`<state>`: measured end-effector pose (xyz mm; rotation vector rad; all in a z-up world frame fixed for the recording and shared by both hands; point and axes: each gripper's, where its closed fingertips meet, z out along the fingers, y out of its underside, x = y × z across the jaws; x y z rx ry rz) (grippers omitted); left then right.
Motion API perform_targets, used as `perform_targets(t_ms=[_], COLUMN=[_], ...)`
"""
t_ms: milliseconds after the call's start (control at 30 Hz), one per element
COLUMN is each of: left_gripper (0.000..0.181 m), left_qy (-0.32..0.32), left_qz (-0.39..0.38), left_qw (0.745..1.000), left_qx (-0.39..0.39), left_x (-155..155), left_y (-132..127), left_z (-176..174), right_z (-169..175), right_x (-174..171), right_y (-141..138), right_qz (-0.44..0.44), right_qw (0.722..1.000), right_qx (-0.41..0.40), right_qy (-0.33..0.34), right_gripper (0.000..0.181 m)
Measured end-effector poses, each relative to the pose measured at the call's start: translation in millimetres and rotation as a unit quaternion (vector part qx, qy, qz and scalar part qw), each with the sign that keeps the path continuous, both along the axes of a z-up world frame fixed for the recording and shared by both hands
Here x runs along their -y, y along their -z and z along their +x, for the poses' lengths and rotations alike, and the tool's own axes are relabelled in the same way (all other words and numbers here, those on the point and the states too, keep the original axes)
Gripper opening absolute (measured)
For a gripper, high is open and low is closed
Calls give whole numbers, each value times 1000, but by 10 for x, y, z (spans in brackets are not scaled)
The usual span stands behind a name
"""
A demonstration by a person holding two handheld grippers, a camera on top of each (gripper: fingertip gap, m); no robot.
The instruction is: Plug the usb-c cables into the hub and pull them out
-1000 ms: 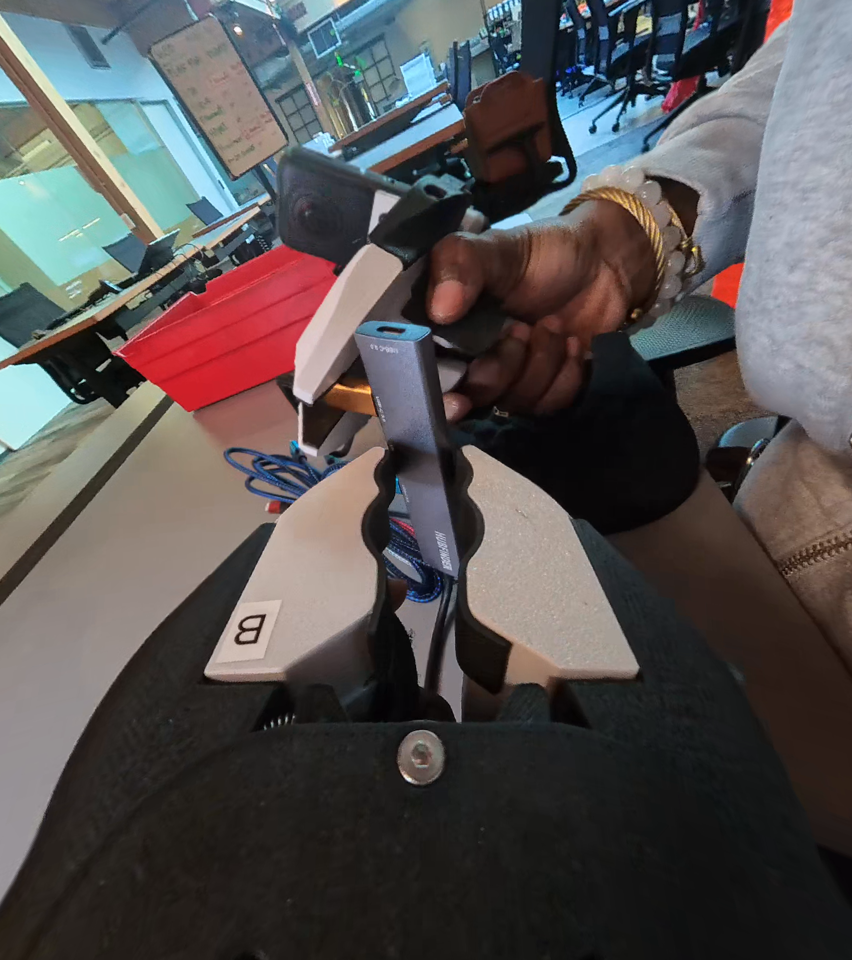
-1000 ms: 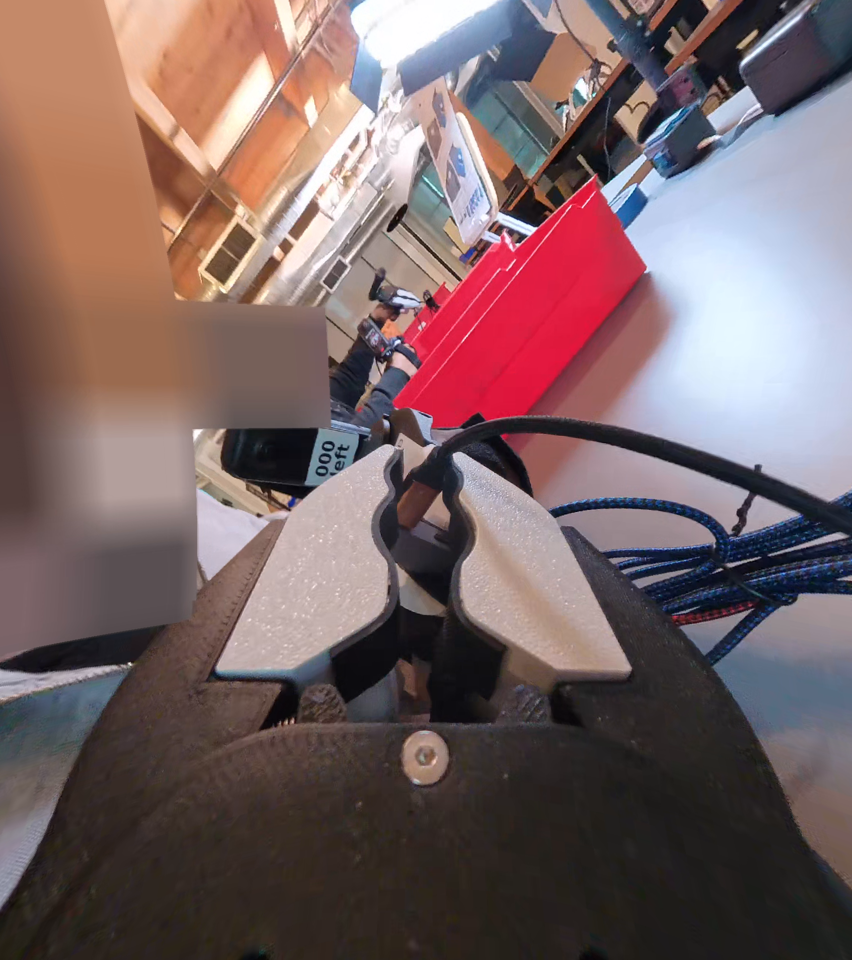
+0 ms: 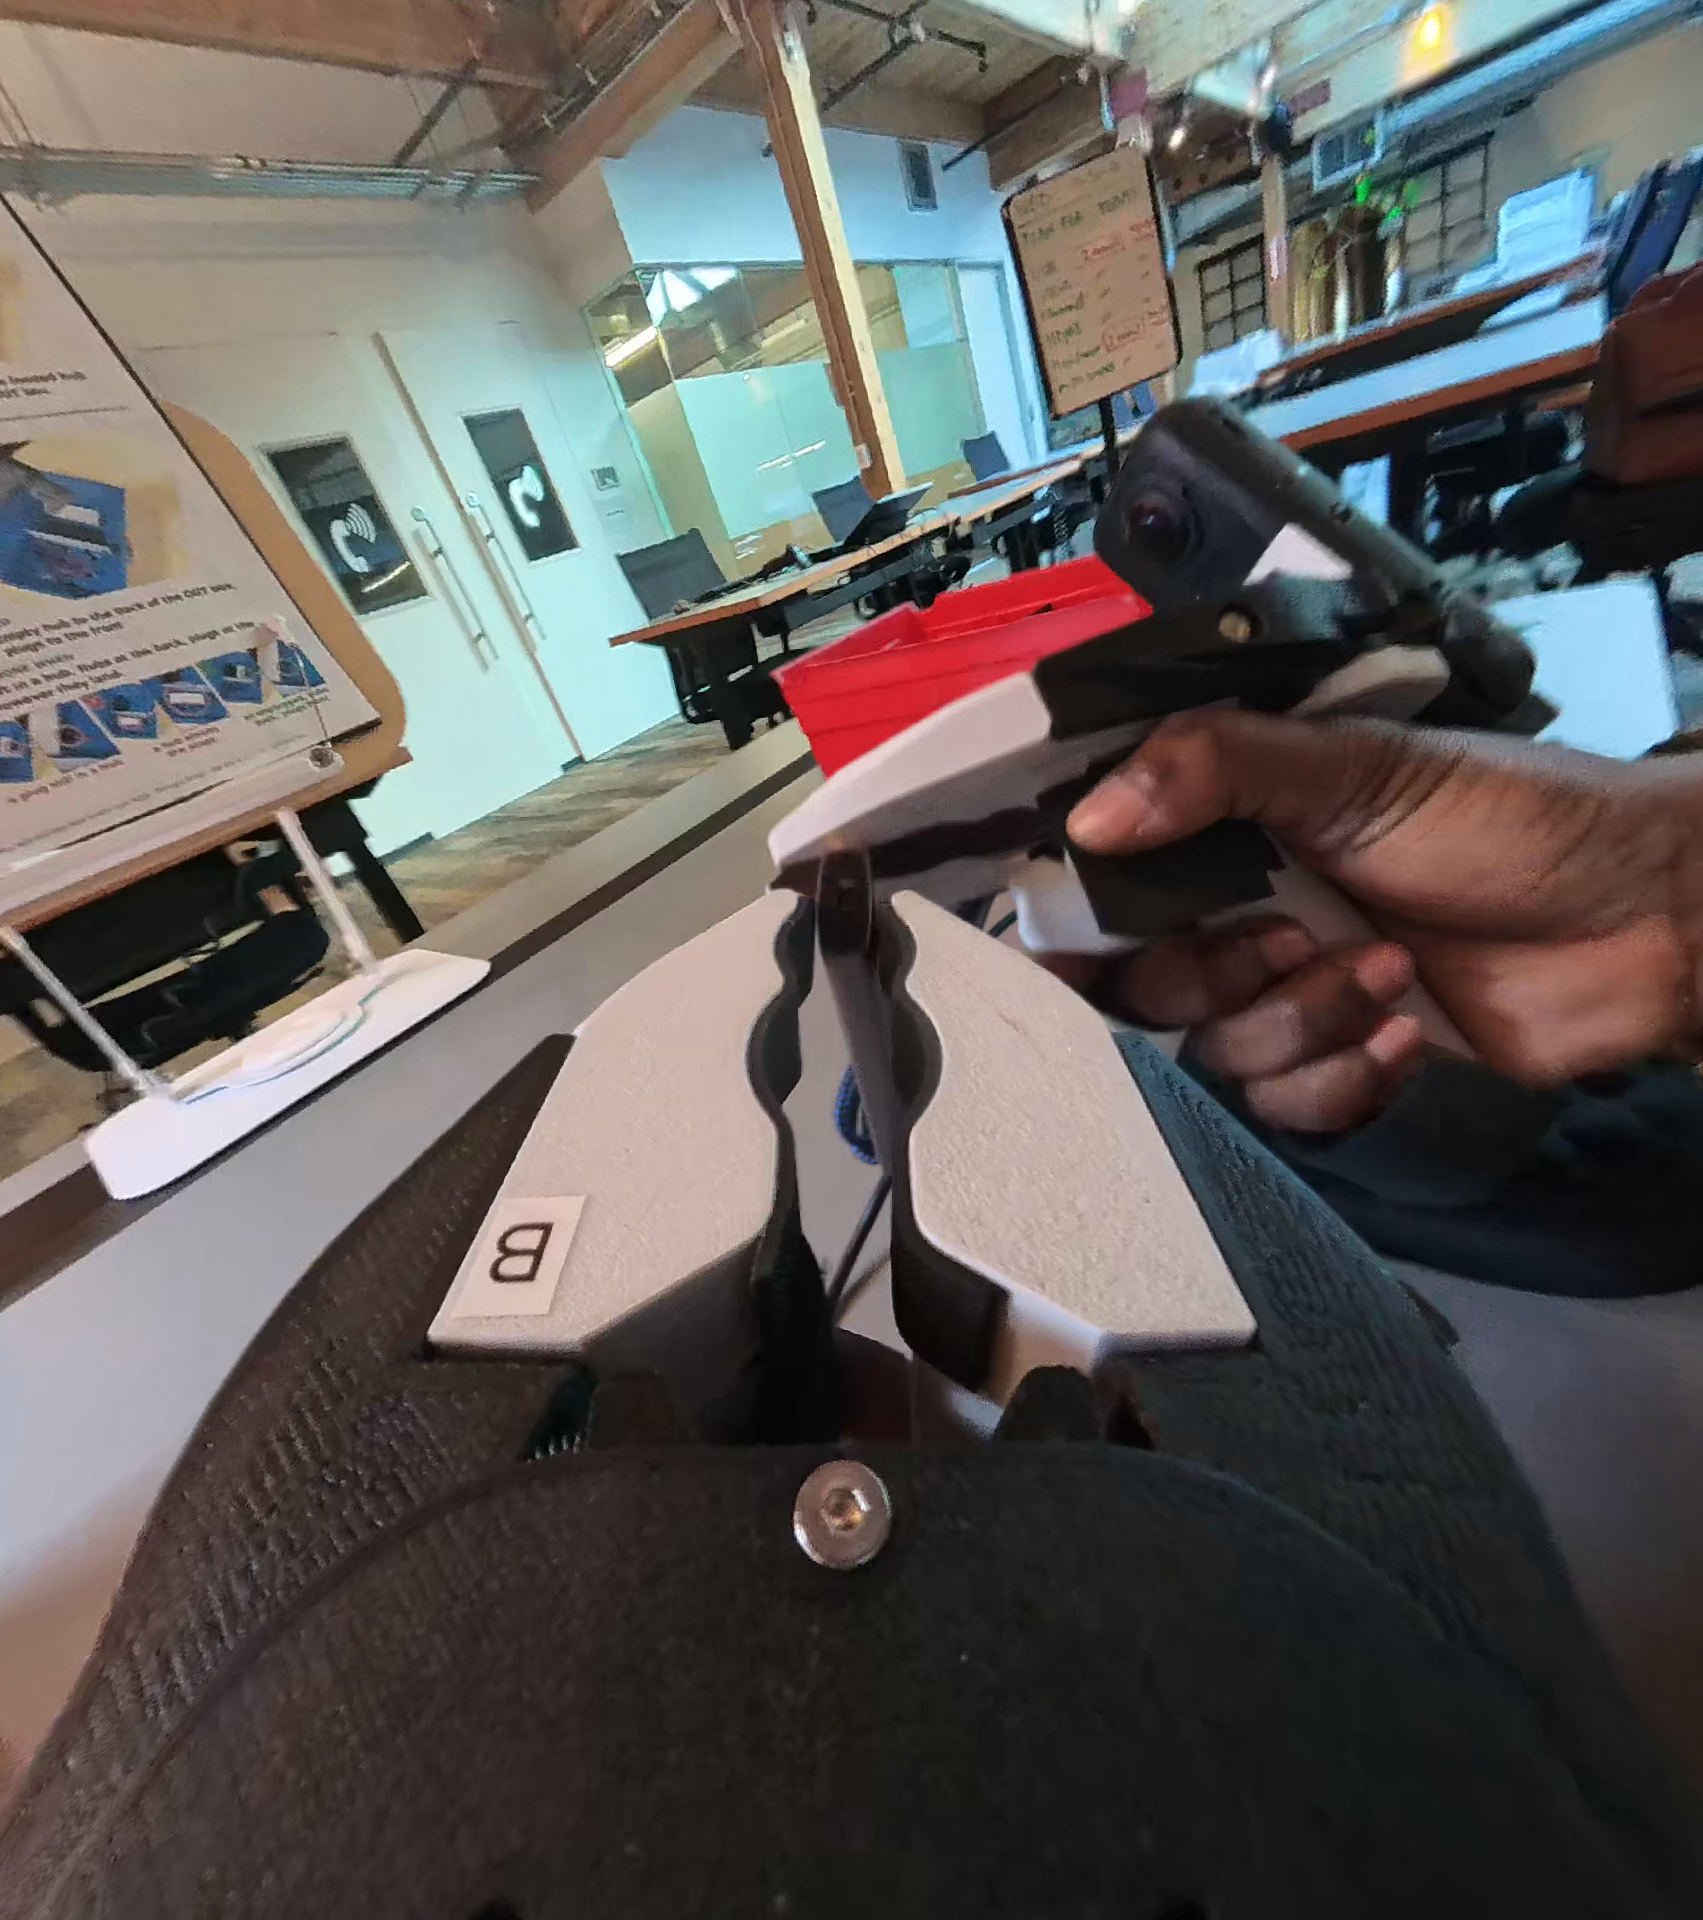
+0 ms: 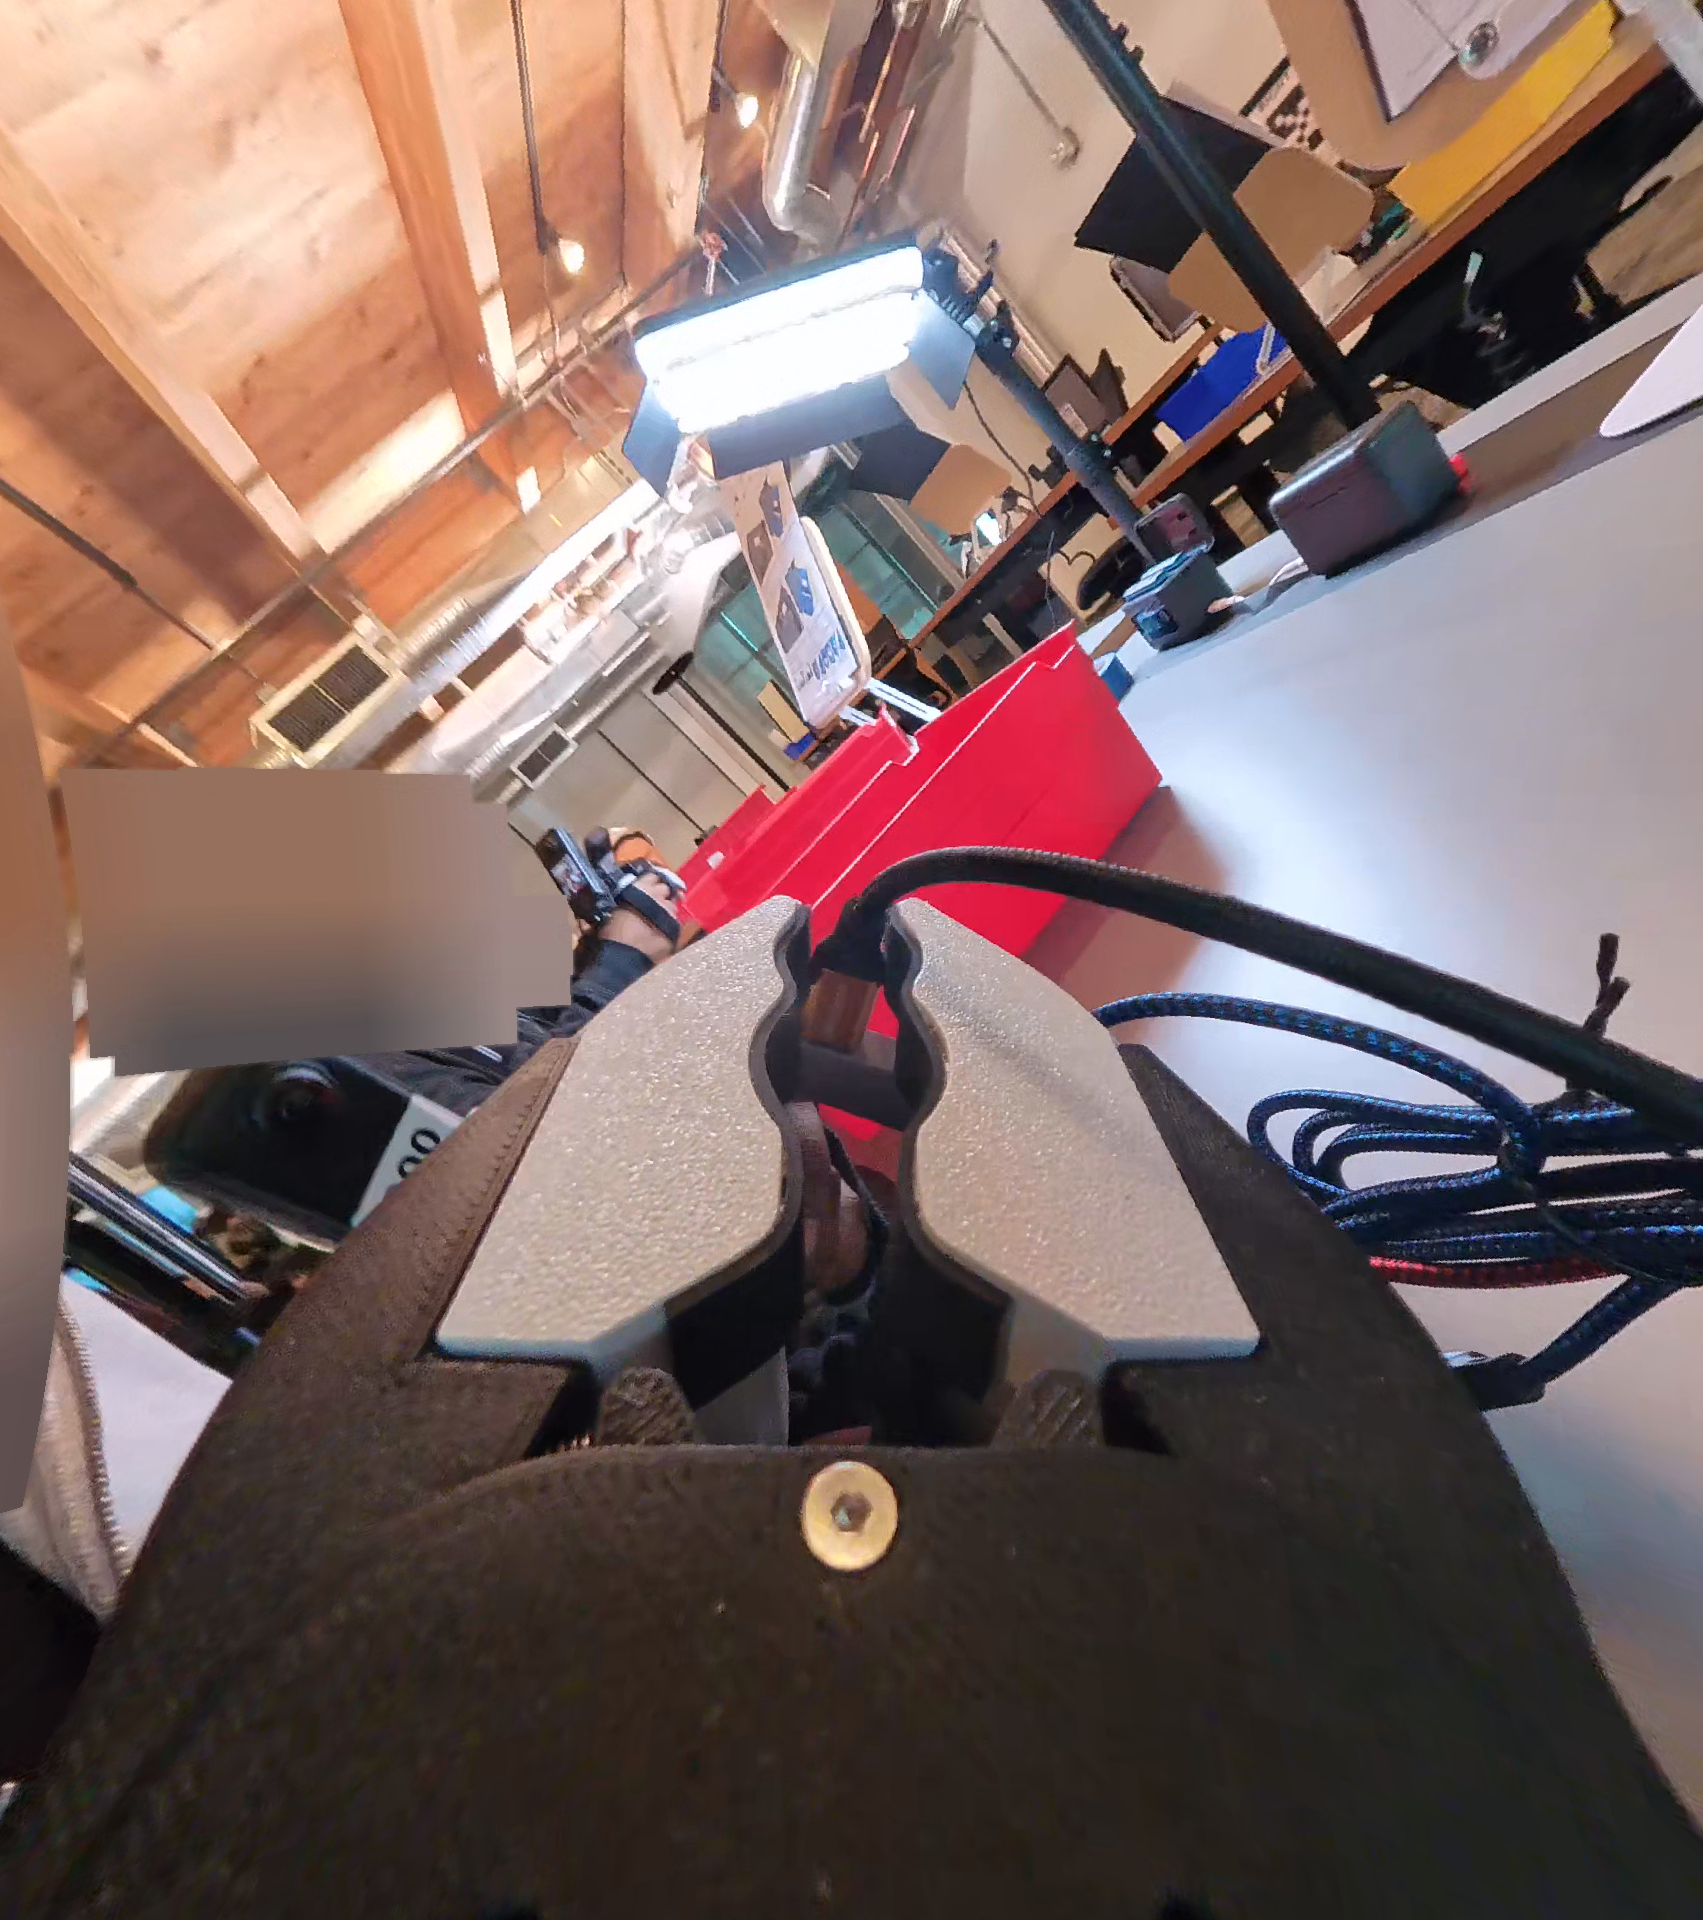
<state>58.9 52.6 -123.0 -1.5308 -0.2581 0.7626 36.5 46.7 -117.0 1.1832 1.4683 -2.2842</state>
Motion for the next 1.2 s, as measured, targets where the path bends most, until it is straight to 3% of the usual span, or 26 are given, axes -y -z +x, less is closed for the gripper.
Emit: perform_targets(t_ms=[133,233,367,433,500,600,667,800,900,1000,1033,1133,1200], left_gripper=[10,9,9,9,9,9,9,9,9,10,11,39,43], left_qy=[13,50,105,145,160,160,151,138,146,128,102,-39,-107], left_qz=[-8,13,24,8,-4,-12,-7,29,59,76,78,29,5], left_qw=[1000,998,991,981,976,967,960,941,926,924,929,961,970], left_qx=[-1,31,81,126,150,200,236,306,342,353,347,271,217], left_x=[-30,2,118,109,87,32,8,15,47,87,113,256,256], left_y=[24,-3,-57,-19,-23,-24,-27,2,31,74,100,189,192], left_z=[48,60,9,3,-30,-125,-215,-386,-458,-578,-653,-872,-906], right_z=[39,202,510,447,332,113,-8,-278,-384,-506,-573,-730,-768], right_x=[-5,-53,-270,-370,-384,-297,-184,-26,43,59,41,-24,-31], right_y=[20,81,246,170,-11,10,126,247,215,269,298,333,359], right_qz=[-15,19,189,305,416,578,615,621,612,627,642,675,676], right_qw=[999,990,954,919,844,646,542,447,438,471,486,521,567], right_qx=[27,31,-48,-155,-309,-493,-570,-643,-658,-620,-592,-521,-471], right_qy=[-45,-136,-226,-195,-134,-77,-59,6,34,23,21,29,27], right_gripper=[13,19,38,41,38,37,33,28,13,12,12,12,12])
